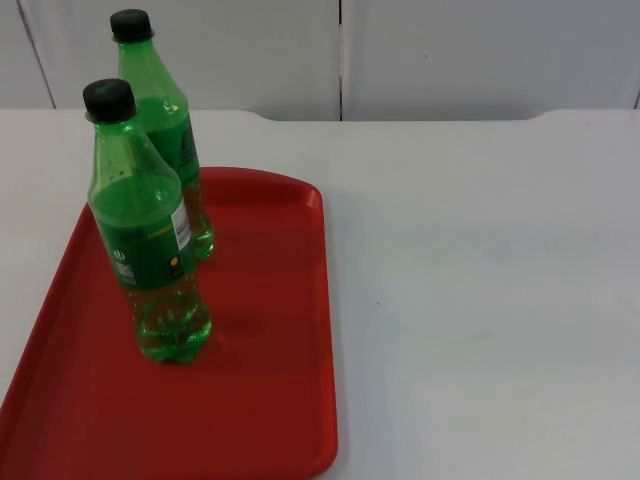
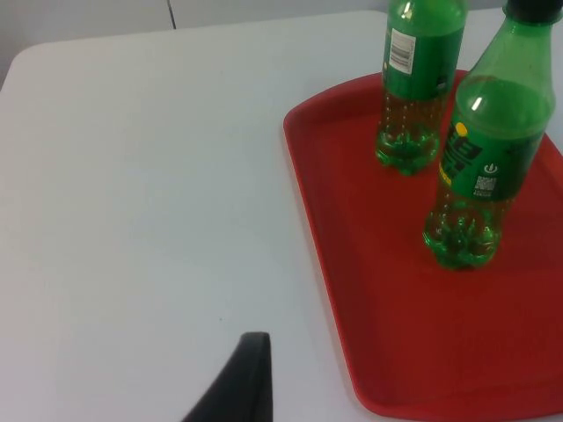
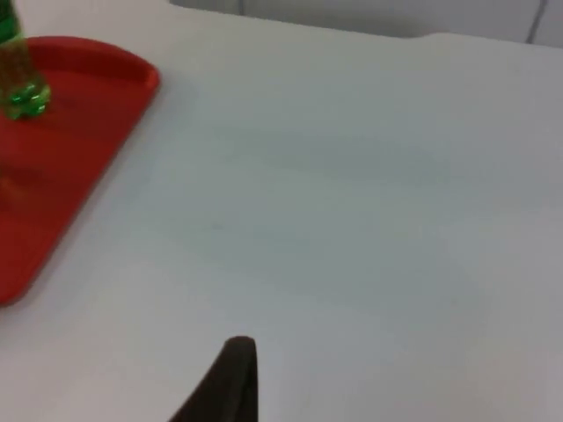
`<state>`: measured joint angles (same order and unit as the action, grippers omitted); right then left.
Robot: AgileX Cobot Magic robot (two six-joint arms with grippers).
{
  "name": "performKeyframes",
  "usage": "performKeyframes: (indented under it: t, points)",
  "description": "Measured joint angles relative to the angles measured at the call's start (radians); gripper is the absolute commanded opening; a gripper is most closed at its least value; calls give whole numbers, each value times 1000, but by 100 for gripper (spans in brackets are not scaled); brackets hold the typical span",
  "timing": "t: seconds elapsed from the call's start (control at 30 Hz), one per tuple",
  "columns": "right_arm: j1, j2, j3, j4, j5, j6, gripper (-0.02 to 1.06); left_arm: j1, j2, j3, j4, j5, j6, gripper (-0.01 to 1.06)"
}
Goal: Place the bottle upright on the tray.
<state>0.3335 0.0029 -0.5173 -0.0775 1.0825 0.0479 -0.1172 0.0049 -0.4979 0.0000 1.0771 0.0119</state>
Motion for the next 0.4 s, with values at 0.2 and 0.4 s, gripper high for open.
performKeyframes:
  t: [0.2, 0.4]
  points:
    - [-119, 0, 0, 0, 0, 0, 105, 0, 0, 0, 0, 0, 0, 105]
    - [-227, 0, 0, 0, 0, 0, 105, 0, 0, 0, 0, 0, 0, 105]
